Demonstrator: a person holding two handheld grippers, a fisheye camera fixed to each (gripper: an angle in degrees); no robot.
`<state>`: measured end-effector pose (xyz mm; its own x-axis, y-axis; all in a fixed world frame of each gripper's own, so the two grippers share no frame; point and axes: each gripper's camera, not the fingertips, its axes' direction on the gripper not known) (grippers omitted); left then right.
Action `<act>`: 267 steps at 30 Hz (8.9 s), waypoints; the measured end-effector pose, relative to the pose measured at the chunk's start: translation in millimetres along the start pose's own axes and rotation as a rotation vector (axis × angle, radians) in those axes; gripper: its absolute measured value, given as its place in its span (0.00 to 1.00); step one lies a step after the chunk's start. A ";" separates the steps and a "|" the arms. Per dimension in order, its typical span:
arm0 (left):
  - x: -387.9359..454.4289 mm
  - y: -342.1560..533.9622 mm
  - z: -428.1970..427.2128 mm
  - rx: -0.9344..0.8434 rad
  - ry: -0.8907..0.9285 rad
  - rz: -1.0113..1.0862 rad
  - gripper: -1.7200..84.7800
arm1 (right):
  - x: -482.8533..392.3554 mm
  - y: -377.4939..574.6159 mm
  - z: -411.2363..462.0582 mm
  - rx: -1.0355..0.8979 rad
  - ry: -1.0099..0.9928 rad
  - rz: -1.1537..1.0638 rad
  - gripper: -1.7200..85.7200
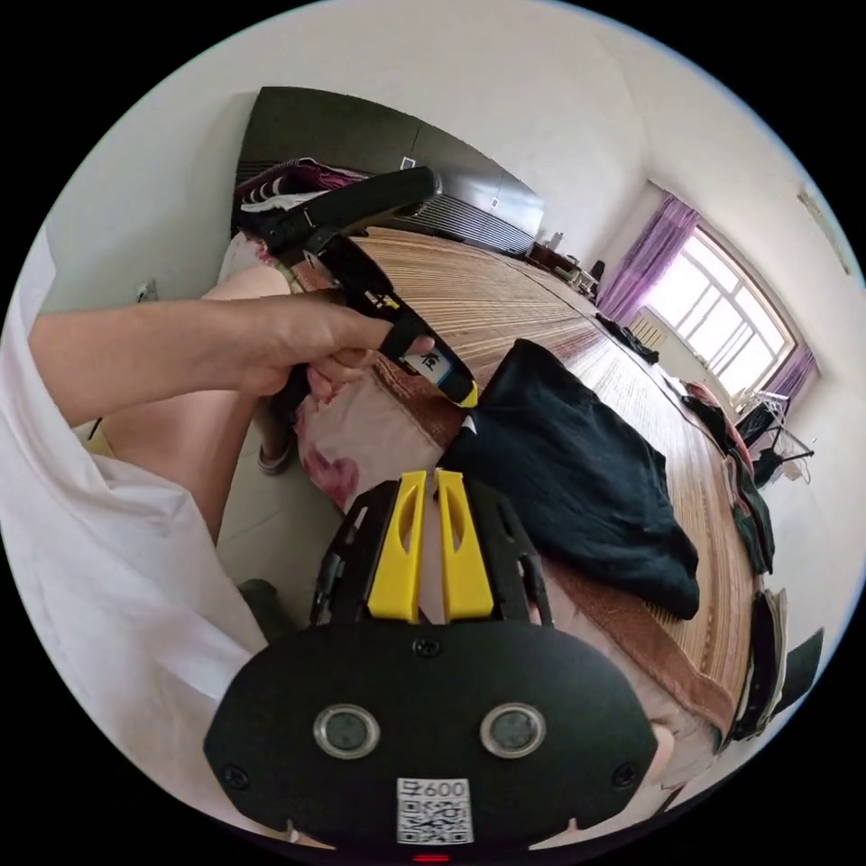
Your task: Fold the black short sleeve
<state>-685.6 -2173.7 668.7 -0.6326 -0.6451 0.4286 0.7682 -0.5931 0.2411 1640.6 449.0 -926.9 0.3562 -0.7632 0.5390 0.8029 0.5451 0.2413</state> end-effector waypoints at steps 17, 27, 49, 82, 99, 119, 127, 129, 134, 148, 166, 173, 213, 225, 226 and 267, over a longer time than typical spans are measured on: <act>16.6 79.8 -58.3 0.034 0.216 0.181 0.11 | 180.0 -0.7 -111.6 0.147 -0.167 0.526 0.02; 10.4 68.9 -80.5 0.082 0.124 0.294 0.09 | 290.6 -14.3 -134.6 0.208 -0.051 0.687 0.01; -163.0 -16.1 -176.4 -0.055 0.456 -0.230 0.13 | 328.8 -7.5 -97.9 0.056 0.105 0.747 0.01; -322.8 -79.3 -243.8 -0.061 0.549 -0.321 0.05 | -160.9 -57.5 4.9 0.150 0.230 -0.393 0.08; -163.5 126.9 -193.4 0.245 -0.674 1.286 0.13 | -150.1 -40.9 33.8 0.193 0.089 -0.270 0.01; -279.3 250.9 -39.1 -0.031 -0.917 1.582 0.05 | -71.0 -77.2 34.8 0.182 -0.271 -0.192 0.02; -343.5 274.7 -16.4 -0.069 -0.993 1.476 0.05 | 59.0 -189.1 111.3 -0.074 -0.341 0.205 0.01; -358.2 277.7 -16.3 -0.065 -1.012 1.459 0.05 | 63.6 -218.1 140.8 -0.119 -0.323 0.146 0.01; -402.9 279.0 -29.2 -0.065 -1.025 1.380 0.05 | 91.1 -252.4 177.5 -0.193 -0.333 0.135 0.01; -502.2 269.3 -56.7 -0.071 -1.072 1.427 0.15 | 156.7 -271.9 161.1 -0.092 -0.386 0.221 0.01; -588.4 168.4 -91.0 -0.307 -0.998 1.395 0.06 | 216.6 -291.1 140.3 -0.076 -0.408 0.236 0.01; -605.1 139.2 -111.9 -0.319 -0.999 1.309 0.05 | 227.8 -289.7 132.9 -0.071 -0.378 0.216 0.01; -614.1 99.7 -142.3 -0.300 -1.060 1.271 0.05 | 183.7 -109.5 68.9 0.306 -0.186 0.016 0.01; -573.8 111.2 -129.9 -0.252 -1.078 1.263 0.05 | 14.7 8.8 79.5 0.159 -0.022 -0.410 0.11; -571.0 115.2 -124.9 -0.263 -1.079 1.276 0.05 | 10.6 9.6 87.5 0.135 0.019 -0.404 0.11; -399.2 214.6 26.5 -0.117 -1.194 1.398 0.05 | -14.7 99.1 150.0 -0.162 0.496 -0.221 0.01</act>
<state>-265.7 -2030.7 572.4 0.8238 -0.0239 0.5663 0.5648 -0.0488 -0.8238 1643.3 566.3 -789.9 0.3222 -0.9459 0.0369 0.9329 0.3239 0.1574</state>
